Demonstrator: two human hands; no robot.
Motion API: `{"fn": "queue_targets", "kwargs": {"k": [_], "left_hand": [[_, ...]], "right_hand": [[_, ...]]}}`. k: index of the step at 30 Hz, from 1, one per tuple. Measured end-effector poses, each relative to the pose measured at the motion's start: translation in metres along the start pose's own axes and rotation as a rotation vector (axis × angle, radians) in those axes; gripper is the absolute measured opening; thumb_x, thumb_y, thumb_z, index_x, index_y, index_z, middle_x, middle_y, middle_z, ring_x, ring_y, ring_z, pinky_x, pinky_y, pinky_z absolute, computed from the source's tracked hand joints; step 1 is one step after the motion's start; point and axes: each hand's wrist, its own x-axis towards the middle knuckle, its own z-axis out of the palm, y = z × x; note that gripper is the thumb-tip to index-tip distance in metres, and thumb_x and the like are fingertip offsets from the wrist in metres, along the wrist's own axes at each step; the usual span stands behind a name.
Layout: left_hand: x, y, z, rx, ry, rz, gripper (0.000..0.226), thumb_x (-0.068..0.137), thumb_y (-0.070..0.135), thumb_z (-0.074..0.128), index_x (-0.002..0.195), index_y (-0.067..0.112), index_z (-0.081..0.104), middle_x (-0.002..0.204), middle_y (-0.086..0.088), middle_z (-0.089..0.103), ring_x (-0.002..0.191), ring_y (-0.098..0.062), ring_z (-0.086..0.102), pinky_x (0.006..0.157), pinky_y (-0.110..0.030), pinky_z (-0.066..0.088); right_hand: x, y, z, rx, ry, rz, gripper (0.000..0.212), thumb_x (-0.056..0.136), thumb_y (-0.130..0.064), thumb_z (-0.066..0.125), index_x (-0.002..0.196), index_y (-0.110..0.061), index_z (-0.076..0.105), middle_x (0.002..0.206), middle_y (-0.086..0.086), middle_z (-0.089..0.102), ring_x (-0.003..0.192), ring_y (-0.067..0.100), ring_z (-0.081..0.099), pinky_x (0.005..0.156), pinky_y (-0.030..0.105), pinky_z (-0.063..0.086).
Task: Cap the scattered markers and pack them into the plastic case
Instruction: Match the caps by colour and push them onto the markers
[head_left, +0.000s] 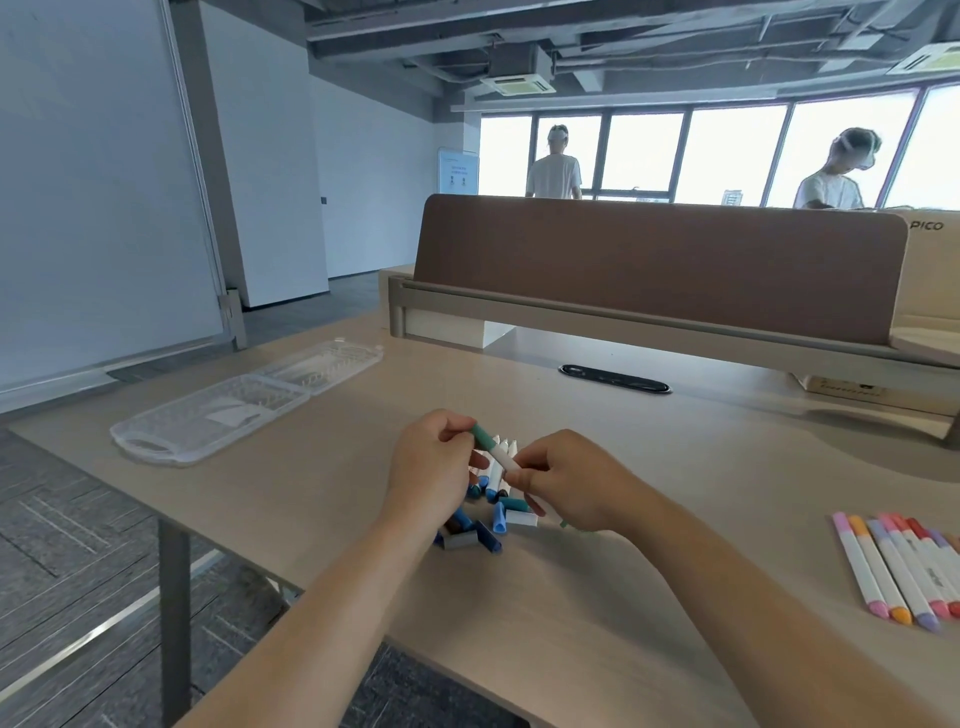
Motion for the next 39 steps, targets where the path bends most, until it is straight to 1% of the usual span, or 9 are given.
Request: {"fn": "queue_targets", "kwargs": {"k": [5, 8, 12, 16, 19, 24, 28, 34, 39], "left_hand": [[0.006, 0.002, -0.005, 0.124, -0.034, -0.091, 0.026, 0.096, 0.017, 0.047, 0.119, 0.025, 0.057, 0.101, -0.001, 0.067, 0.075, -0.015, 0.063, 0.056, -0.027, 0.051], [0.005, 0.001, -0.005, 0.186, -0.013, -0.072, 0.016, 0.094, 0.020, 0.049, 0.104, 0.025, 0.062, 0.096, -0.001, 0.065, 0.072, -0.014, 0.059, 0.059, -0.028, 0.048], [0.002, -0.001, 0.000, 0.190, -0.050, -0.060, 0.019, 0.092, 0.018, 0.049, 0.087, 0.026, 0.065, 0.086, 0.003, 0.067, 0.071, -0.016, 0.059, 0.064, -0.033, 0.050], [0.003, -0.004, -0.001, 0.184, -0.062, -0.079, 0.020, 0.093, 0.016, 0.049, 0.085, 0.023, 0.066, 0.084, 0.002, 0.068, 0.066, -0.015, 0.057, 0.061, -0.031, 0.047], [0.004, -0.005, -0.006, 0.194, -0.047, -0.080, 0.020, 0.094, 0.016, 0.048, 0.088, 0.020, 0.067, 0.083, 0.002, 0.068, 0.060, -0.012, 0.053, 0.053, -0.025, 0.045], [0.010, -0.010, -0.013, 0.195, -0.014, -0.079, 0.022, 0.093, 0.016, 0.049, 0.085, 0.022, 0.068, 0.080, 0.004, 0.067, 0.065, -0.013, 0.055, 0.056, -0.029, 0.048], [0.012, -0.012, -0.019, 0.170, -0.001, -0.093, 0.020, 0.093, 0.015, 0.050, 0.085, 0.019, 0.068, 0.077, 0.002, 0.066, 0.063, -0.014, 0.054, 0.053, -0.026, 0.046], [0.012, -0.015, -0.034, 0.241, 0.019, -0.084, 0.020, 0.092, 0.015, 0.051, 0.085, 0.019, 0.069, 0.077, 0.003, 0.067, 0.061, -0.011, 0.053, 0.060, -0.025, 0.042], [0.008, -0.014, -0.044, 0.442, -0.099, -0.106, 0.014, 0.090, 0.018, 0.057, 0.080, 0.018, 0.068, 0.077, 0.003, 0.066, 0.063, -0.008, 0.053, 0.055, -0.022, 0.037]], "right_hand": [[0.008, 0.012, -0.003, -0.060, 0.119, 0.140, 0.012, 0.094, -0.034, 0.063, 0.099, -0.025, 0.057, 0.086, -0.004, 0.065, 0.074, 0.010, 0.060, 0.070, 0.027, 0.050], [0.016, 0.018, 0.000, -0.224, 0.161, 0.237, 0.010, 0.094, -0.029, 0.059, 0.095, -0.020, 0.057, 0.091, -0.001, 0.060, 0.081, 0.016, 0.058, 0.074, 0.031, 0.053], [0.023, 0.017, 0.012, -0.337, 0.132, 0.268, 0.006, 0.094, -0.022, 0.057, 0.090, -0.017, 0.055, 0.083, 0.000, 0.056, 0.074, 0.013, 0.053, 0.064, 0.025, 0.042], [0.022, 0.018, 0.018, -0.444, 0.175, 0.286, 0.014, 0.090, -0.009, 0.056, 0.102, -0.015, 0.056, 0.090, 0.003, 0.056, 0.083, 0.022, 0.054, 0.068, 0.032, 0.045], [0.023, 0.014, 0.018, -0.524, 0.184, 0.267, 0.015, 0.089, -0.004, 0.052, 0.095, -0.017, 0.055, 0.078, -0.001, 0.048, 0.077, 0.021, 0.052, 0.066, 0.031, 0.043], [0.042, -0.003, 0.023, -0.362, 0.154, 0.264, 0.022, 0.091, -0.006, 0.055, 0.072, -0.015, 0.051, 0.072, 0.001, 0.054, 0.062, 0.014, 0.050, 0.057, 0.025, 0.041], [0.062, -0.015, 0.025, -0.307, 0.013, 0.360, 0.016, 0.090, -0.010, 0.059, 0.075, -0.013, 0.054, 0.077, 0.003, 0.056, 0.077, 0.020, 0.057, 0.068, 0.028, 0.046], [0.071, -0.022, 0.025, -0.380, -0.086, 0.408, 0.018, 0.087, -0.011, 0.062, 0.071, -0.012, 0.054, 0.073, 0.002, 0.053, 0.078, 0.019, 0.054, 0.074, 0.030, 0.047], [0.070, -0.021, 0.023, -0.327, -0.084, 0.409, 0.017, 0.087, -0.012, 0.063, 0.072, -0.012, 0.056, 0.074, 0.003, 0.053, 0.072, 0.017, 0.053, 0.067, 0.027, 0.046]]}}
